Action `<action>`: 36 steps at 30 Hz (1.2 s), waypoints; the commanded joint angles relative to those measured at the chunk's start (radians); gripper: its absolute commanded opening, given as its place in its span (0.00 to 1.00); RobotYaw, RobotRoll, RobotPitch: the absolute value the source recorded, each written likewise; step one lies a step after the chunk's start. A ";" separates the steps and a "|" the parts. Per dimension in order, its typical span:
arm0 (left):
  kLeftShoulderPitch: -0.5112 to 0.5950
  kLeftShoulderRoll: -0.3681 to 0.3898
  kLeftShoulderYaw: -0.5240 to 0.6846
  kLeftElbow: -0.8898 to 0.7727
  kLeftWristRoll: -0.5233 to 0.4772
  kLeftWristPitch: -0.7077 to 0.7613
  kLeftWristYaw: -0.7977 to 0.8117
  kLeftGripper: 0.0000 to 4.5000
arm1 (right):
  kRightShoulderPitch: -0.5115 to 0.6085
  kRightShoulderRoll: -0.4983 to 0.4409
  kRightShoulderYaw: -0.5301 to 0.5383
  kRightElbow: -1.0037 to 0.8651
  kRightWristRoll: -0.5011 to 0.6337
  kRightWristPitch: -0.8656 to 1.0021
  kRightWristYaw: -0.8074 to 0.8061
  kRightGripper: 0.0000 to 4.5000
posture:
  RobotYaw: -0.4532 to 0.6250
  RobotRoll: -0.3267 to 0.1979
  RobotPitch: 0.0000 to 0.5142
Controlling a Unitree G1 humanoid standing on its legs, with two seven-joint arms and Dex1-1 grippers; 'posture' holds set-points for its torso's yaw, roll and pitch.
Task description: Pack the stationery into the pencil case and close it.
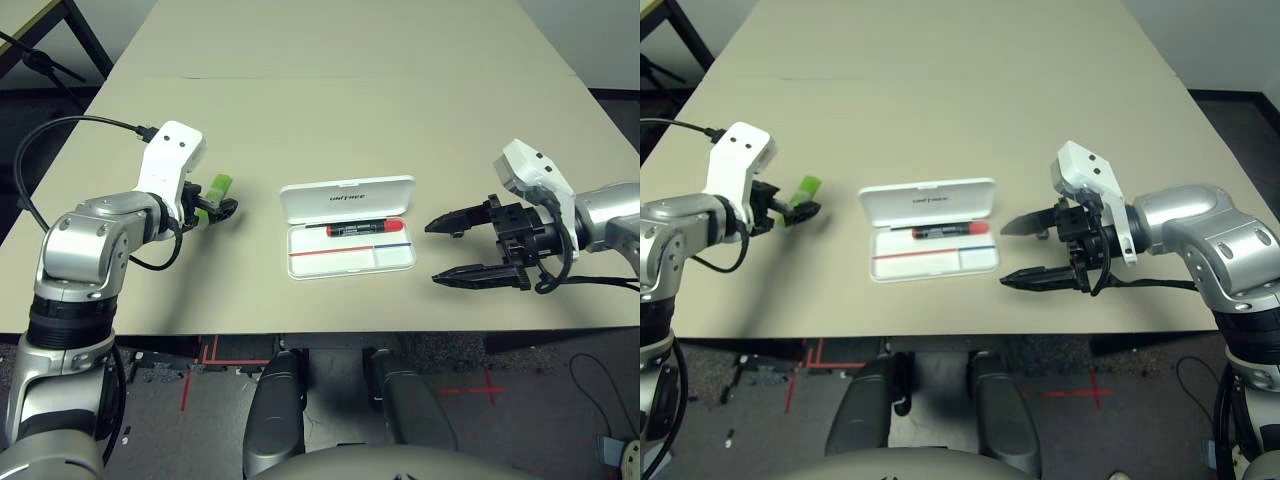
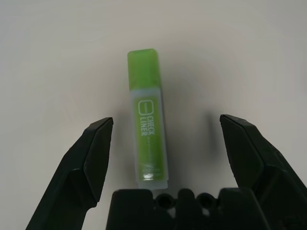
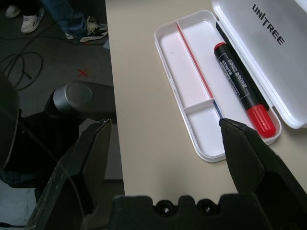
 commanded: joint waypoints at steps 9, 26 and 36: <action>-0.044 -0.046 -0.018 0.206 0.029 -0.101 0.009 1.00 | 0.009 0.001 0.030 -0.037 -0.009 -0.019 -0.024 1.00 | 0.40 0.62 0.38; 0.013 -0.043 -0.042 0.222 0.022 -0.147 -0.028 0.36 | -0.008 0.010 0.054 -0.026 -0.020 -0.045 -0.042 1.00 | 0.40 0.62 0.39; 0.164 0.178 -0.081 0.127 0.002 -0.456 -0.364 0.24 | -0.018 0.028 0.067 -0.007 -0.035 -0.068 -0.042 1.00 | 0.42 0.62 0.39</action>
